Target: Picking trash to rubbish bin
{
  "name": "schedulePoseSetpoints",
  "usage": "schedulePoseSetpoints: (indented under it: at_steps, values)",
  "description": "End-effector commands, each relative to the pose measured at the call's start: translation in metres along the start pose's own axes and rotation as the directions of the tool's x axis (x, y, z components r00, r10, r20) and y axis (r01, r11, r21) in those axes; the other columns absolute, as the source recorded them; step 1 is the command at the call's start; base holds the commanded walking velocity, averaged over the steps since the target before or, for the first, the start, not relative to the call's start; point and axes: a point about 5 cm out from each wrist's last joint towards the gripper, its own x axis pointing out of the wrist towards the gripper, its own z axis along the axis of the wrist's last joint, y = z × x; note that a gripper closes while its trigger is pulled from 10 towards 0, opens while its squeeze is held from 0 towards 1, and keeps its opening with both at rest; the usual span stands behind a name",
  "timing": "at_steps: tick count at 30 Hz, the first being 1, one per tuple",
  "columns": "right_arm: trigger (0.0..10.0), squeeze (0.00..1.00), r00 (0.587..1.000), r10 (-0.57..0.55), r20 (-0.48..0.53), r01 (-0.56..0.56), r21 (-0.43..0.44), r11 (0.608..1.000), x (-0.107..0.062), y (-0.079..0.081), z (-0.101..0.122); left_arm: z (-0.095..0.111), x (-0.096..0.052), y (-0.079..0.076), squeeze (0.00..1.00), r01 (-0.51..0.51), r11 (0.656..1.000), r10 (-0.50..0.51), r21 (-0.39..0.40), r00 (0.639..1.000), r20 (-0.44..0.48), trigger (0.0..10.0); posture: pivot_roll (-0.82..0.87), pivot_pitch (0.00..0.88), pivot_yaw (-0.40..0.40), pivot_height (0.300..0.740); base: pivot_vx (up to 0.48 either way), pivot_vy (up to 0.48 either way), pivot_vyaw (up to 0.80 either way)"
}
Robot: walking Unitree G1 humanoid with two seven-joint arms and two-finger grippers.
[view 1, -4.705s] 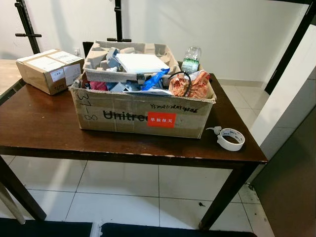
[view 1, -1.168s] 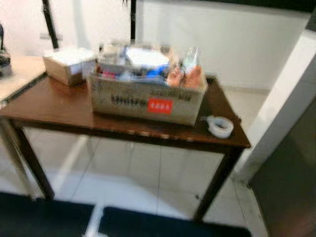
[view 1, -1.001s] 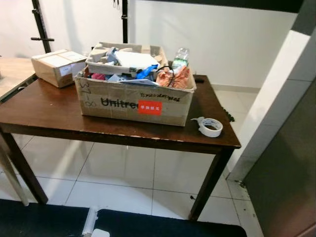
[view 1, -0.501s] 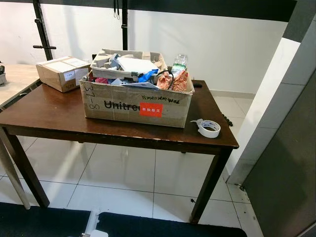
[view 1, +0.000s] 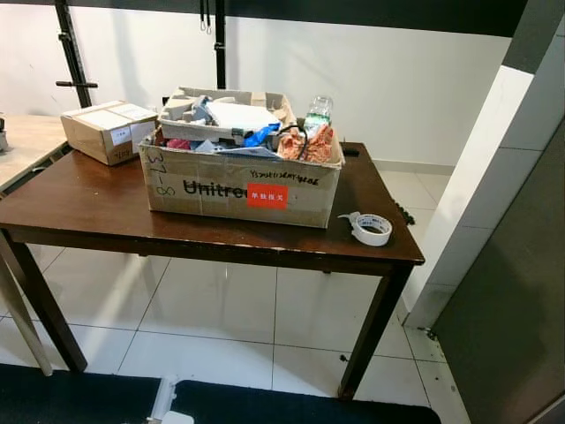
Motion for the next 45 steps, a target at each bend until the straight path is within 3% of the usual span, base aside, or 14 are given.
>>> schedulePoseSetpoints:
  at_steps: [1, 31, 37, 45]
  values:
    - [10.0, 0.00, 0.999, -0.003, -0.037, 0.003, 0.002, 1.000, -0.002, -0.001, -0.009, -0.007, -0.001, 0.002, 0.00, -0.002, 1.000, 0.002, -0.012, 1.000, -0.025, 10.0, -0.10, 0.136, -0.025, 0.740, 0.349, 0.000, 0.00]
    - [10.0, 0.00, 0.998, 0.011, -0.063, -0.011, 0.009, 1.000, -0.003, 0.000, -0.014, -0.005, -0.001, 0.002, 0.00, 0.011, 1.000, -0.011, -0.003, 1.000, -0.022, 10.0, -0.10, 0.130, -0.017, 0.740, 0.359, 0.000, 0.00]
    - [10.0, 0.00, 0.998, 0.005, -0.068, -0.003, 0.027, 1.000, -0.003, -0.001, -0.016, -0.005, -0.001, 0.002, 0.00, 0.016, 1.000, -0.016, 0.004, 1.000, -0.024, 10.0, -0.10, 0.127, -0.013, 0.740, 0.343, 0.000, -0.80]
    - [10.0, 0.00, 0.996, 0.001, -0.094, 0.000, 0.012, 1.000, -0.004, -0.001, -0.020, -0.008, -0.002, -0.001, 0.00, 0.048, 0.998, -0.047, 0.042, 0.998, -0.032, 10.0, -0.10, 0.126, -0.014, 0.740, 0.076, 0.000, 0.00]
